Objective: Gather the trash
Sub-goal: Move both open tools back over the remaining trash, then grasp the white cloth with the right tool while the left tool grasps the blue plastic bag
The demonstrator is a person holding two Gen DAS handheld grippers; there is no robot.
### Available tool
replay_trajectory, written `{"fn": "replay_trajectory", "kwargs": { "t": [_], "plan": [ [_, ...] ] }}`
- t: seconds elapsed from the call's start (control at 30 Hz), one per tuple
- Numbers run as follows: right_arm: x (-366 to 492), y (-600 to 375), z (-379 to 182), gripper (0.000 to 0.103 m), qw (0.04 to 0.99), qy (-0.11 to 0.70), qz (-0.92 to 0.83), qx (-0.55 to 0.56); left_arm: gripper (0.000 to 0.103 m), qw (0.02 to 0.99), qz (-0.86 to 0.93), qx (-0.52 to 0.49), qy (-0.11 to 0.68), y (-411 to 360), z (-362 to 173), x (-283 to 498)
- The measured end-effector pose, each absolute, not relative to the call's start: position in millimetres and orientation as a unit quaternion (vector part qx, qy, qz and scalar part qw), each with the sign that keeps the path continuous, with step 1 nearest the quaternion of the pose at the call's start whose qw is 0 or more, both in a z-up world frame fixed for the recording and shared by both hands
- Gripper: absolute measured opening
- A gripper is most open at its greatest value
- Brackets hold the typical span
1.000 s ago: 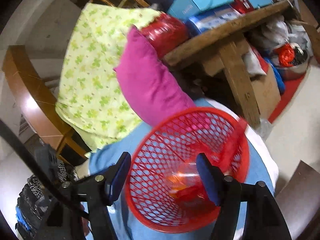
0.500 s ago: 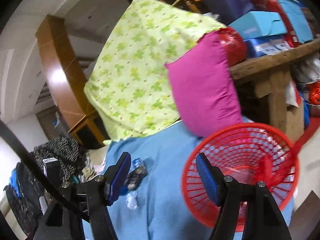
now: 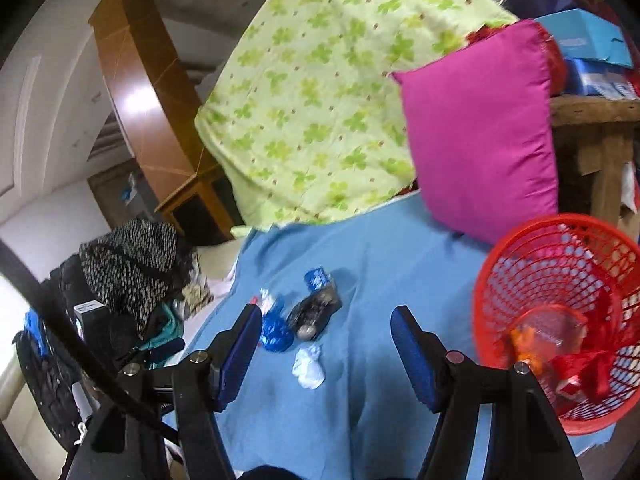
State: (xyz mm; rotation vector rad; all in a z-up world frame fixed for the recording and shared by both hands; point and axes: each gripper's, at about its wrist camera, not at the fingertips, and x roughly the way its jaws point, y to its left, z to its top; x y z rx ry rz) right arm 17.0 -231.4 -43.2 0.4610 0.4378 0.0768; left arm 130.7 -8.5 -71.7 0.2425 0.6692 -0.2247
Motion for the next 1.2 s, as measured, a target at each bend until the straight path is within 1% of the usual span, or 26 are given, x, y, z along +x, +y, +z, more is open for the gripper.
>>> {"fn": "replay_trajectory", "kwargs": {
  "t": [0.2,0.4,0.43,0.6,0.9,0.97,1.03,1.1,1.13,1.17,1.2],
  "plan": [
    [48,-201,-71,0.069,0.936,0.272,0.063,0.213,0.067,0.924,-0.055,0.087,0.369,55,-101,148],
    [101,-176,-115,0.054,0.911,0.343,0.092,0.211,0.067,0.918,-0.052,0.049,0.391,90,-117,163],
    [113,-170,-123,0.052,0.907,0.356,0.097,0.202,0.067,0.917,-0.057,0.044,0.393,90,-117,165],
    [157,-145,-154,0.052,0.897,0.394,0.114,0.168,0.067,0.908,-0.107,0.011,0.405,83,-124,192],
    [222,-120,-209,0.052,0.879,0.445,0.129,0.113,0.067,0.883,-0.162,-0.019,0.441,43,-145,275],
    [226,-117,-217,0.045,0.878,0.451,0.126,0.098,0.067,0.878,-0.165,-0.02,0.448,32,-148,291],
    [226,-117,-222,0.032,0.881,0.449,0.119,0.086,0.067,0.874,-0.172,-0.01,0.454,17,-152,304],
    [222,-121,-221,0.026,0.885,0.442,0.117,0.087,0.067,0.868,-0.172,0.003,0.466,3,-159,316],
    [220,-126,-220,0.026,0.886,0.439,0.114,0.095,0.067,0.863,-0.175,0.006,0.475,-4,-165,321],
    [216,-131,-218,0.026,0.887,0.435,0.112,0.104,0.061,0.859,-0.176,0.009,0.482,-7,-169,325],
    [213,-135,-216,0.026,0.888,0.432,0.11,0.11,0.049,0.85,-0.173,0.015,0.497,-12,-178,330]
  ]
}}
